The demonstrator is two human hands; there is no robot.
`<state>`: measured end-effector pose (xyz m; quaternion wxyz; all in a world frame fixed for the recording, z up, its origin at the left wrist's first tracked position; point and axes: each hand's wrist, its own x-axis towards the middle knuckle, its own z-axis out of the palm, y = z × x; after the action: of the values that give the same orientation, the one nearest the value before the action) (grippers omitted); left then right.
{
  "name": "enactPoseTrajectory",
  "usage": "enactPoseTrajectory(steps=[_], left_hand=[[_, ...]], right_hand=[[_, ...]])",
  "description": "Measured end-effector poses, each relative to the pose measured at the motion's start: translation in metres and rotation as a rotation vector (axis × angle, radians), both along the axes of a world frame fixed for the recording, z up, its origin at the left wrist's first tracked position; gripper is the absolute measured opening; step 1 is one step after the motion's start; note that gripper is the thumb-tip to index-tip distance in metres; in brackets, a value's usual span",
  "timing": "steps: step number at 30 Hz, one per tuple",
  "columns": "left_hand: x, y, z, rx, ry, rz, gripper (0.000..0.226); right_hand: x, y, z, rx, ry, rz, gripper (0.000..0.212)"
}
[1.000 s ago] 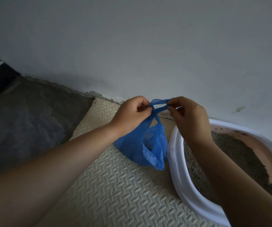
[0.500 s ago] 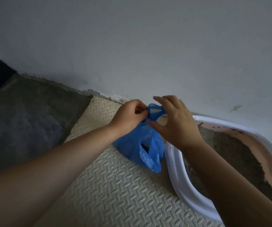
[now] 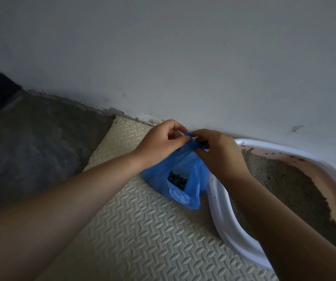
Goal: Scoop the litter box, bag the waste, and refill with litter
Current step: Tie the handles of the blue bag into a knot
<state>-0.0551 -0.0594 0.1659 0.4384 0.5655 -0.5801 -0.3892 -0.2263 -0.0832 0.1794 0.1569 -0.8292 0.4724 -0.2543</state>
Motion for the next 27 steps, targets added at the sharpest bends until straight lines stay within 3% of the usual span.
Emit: enactPoseTrajectory(steps=[4, 8, 12, 17, 27], left_hand=[[0.002, 0.006, -0.004, -0.054, -0.190, -0.076, 0.058], [0.005, 0.008, -0.016, -0.196, -0.442, -0.054, 0.040], [0.008, 0.003, -0.023, -0.344, -0.461, -0.033, 0.029], [0.011, -0.004, -0.032, -0.374, -0.443, 0.021, 0.011], [-0.003, 0.002, -0.035, -0.245, -0.325, 0.008, 0.025]], right_hand=[[-0.002, -0.001, 0.001, 0.096, -0.074, -0.040, 0.034], [-0.003, -0.003, 0.002, 0.149, -0.118, -0.052, 0.029], [-0.004, -0.004, 0.005, 0.250, -0.166, -0.037, 0.026], [-0.007, -0.008, 0.006, 0.343, -0.207, -0.056, 0.028], [-0.010, -0.013, 0.007, 0.481, -0.370, -0.109, 0.027]])
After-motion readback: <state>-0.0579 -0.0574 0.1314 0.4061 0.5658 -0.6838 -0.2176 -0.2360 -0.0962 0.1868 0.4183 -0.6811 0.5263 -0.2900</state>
